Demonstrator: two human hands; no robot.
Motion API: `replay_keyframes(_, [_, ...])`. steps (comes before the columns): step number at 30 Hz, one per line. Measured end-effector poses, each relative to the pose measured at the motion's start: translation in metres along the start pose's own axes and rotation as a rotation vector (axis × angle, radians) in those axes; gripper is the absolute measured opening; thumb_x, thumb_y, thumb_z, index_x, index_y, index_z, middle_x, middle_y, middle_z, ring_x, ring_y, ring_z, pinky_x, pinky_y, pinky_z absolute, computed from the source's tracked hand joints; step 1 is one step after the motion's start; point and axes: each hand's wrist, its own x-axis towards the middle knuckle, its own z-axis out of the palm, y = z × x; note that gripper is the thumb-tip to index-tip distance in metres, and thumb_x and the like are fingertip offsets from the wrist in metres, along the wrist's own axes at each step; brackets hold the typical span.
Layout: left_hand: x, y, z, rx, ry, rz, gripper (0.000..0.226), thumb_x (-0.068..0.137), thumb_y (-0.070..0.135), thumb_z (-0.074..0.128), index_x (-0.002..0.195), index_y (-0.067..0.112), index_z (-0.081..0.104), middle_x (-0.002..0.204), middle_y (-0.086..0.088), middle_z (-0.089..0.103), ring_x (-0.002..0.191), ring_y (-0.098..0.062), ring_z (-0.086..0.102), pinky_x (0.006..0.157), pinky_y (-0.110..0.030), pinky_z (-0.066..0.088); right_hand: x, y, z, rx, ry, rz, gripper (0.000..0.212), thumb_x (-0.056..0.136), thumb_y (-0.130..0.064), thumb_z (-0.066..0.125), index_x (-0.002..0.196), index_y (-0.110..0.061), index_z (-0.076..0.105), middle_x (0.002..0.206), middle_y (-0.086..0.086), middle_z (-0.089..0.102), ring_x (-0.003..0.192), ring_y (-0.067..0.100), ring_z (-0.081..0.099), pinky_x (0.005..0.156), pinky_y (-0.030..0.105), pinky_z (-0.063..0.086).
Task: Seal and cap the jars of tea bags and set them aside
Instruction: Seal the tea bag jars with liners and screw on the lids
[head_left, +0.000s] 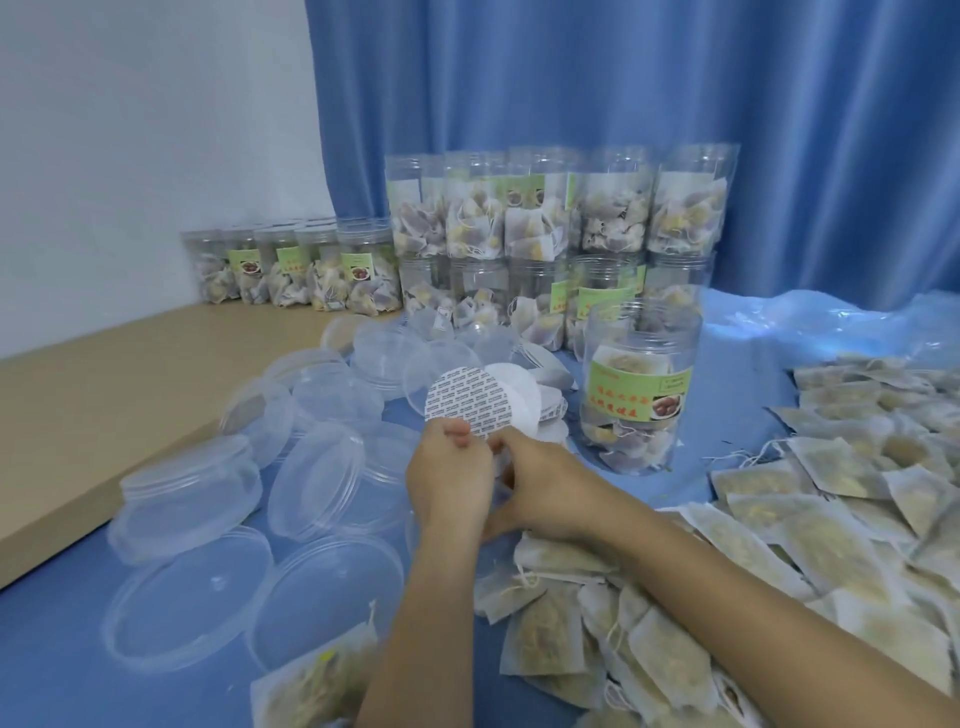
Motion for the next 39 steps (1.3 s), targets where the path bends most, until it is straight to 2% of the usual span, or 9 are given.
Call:
replay_keyframes(4, [-0.004,0.004,0.001,-0.007,0.039,0.093,0.021,0.088,0.011,0.05,0.104,0.017,0.061,0.098,0.005,0.063,0.094,-0.014,0.055,0.077,-0.021,0.035,0.005,0.003,-0.004,0.242,0.102,0.086,0.068,0.057,-0.019,0.088,0.111,-0.024,0.048,0.105,0.002,0.062,0.094,0.016,0.059,0.079,0.028,0.049])
replay_keyframes(9, [-0.004,0.007,-0.003,-0.118,0.112,0.166,0.018,0.085,0.019,0.059,0.101,0.023,0.053,0.099,0.011,0.058,0.096,-0.01,0.052,0.079,-0.021,0.032,0.012,0.002,-0.019,0.654,0.461,0.012,0.046,0.062,-0.015,0.087,0.093,-0.029,0.055,0.087,-0.006,0.063,0.077,0.006,0.058,0.074,0.024,0.048])
replay_keyframes(12, [-0.004,0.009,-0.005,-0.305,-0.015,-0.012,0.02,0.088,0.034,0.06,0.102,0.025,0.05,0.088,0.014,0.055,0.089,-0.015,0.056,0.078,-0.029,0.043,0.011,0.001,-0.022,0.907,0.522,-0.116,0.031,0.071,-0.014,0.08,0.092,-0.019,0.058,0.068,-0.008,0.067,0.069,0.005,0.066,0.069,0.017,0.051])
replay_keyframes(15, [0.0,0.011,-0.004,-0.717,-0.102,-0.231,0.013,0.093,0.024,0.055,0.102,0.014,0.052,0.084,0.001,0.057,0.066,-0.013,0.056,0.056,-0.023,0.05,0.011,-0.003,-0.021,1.052,0.434,-0.171,0.016,0.089,-0.025,0.062,0.097,-0.011,0.06,0.074,0.002,0.073,0.076,0.014,0.071,0.068,0.018,0.054])
replay_keyframes(20, [0.011,0.012,-0.009,-1.007,0.081,-0.298,0.006,0.097,0.019,0.047,0.101,0.015,0.044,0.071,0.001,0.037,0.054,-0.011,0.037,0.039,-0.015,0.037,0.015,0.009,-0.023,0.48,0.453,-0.045,0.023,0.095,-0.028,0.053,0.112,-0.015,0.062,0.084,-0.005,0.066,0.063,0.006,0.058,0.067,0.024,0.05])
replay_keyframes(24, [0.011,0.013,-0.009,-1.084,0.106,-0.285,0.01,0.097,0.018,0.047,0.105,0.013,0.046,0.073,0.001,0.038,0.055,-0.011,0.038,0.042,-0.018,0.039,0.017,0.017,-0.009,-0.283,0.365,-0.054,0.058,0.089,-0.046,0.058,0.137,-0.017,0.045,0.128,0.003,0.05,0.113,0.015,0.05,0.096,0.03,0.04])
replay_keyframes(27, [0.009,0.012,-0.008,-1.055,0.127,-0.291,0.009,0.097,0.02,0.046,0.101,0.012,0.049,0.076,0.001,0.04,0.056,-0.011,0.04,0.048,-0.02,0.04,0.019,0.019,0.003,-0.563,0.369,-0.023,0.068,0.087,-0.059,0.049,0.14,-0.017,0.036,0.133,0.005,0.045,0.125,0.025,0.04,0.093,0.038,0.04])
replay_keyframes(31, [0.007,0.012,-0.009,-1.014,0.15,-0.318,0.018,0.097,0.019,0.044,0.08,0.017,0.046,0.074,0.001,0.039,0.052,-0.011,0.037,0.048,-0.021,0.037,0.024,0.026,0.007,-0.643,0.363,-0.016,0.064,0.084,-0.053,0.058,0.133,-0.015,0.043,0.128,0.006,0.048,0.119,0.026,0.041,0.087,0.034,0.04])
replay_keyframes(39, [0.004,0.011,-0.007,-0.915,0.171,-0.315,0.014,0.097,0.019,0.045,0.083,0.016,0.046,0.074,0.001,0.043,0.056,-0.012,0.041,0.051,-0.023,0.039,0.023,0.033,0.004,-0.334,0.395,-0.027,0.06,0.076,-0.042,0.072,0.131,-0.026,0.052,0.123,-0.001,0.044,0.116,0.017,0.046,0.084,0.027,0.04])
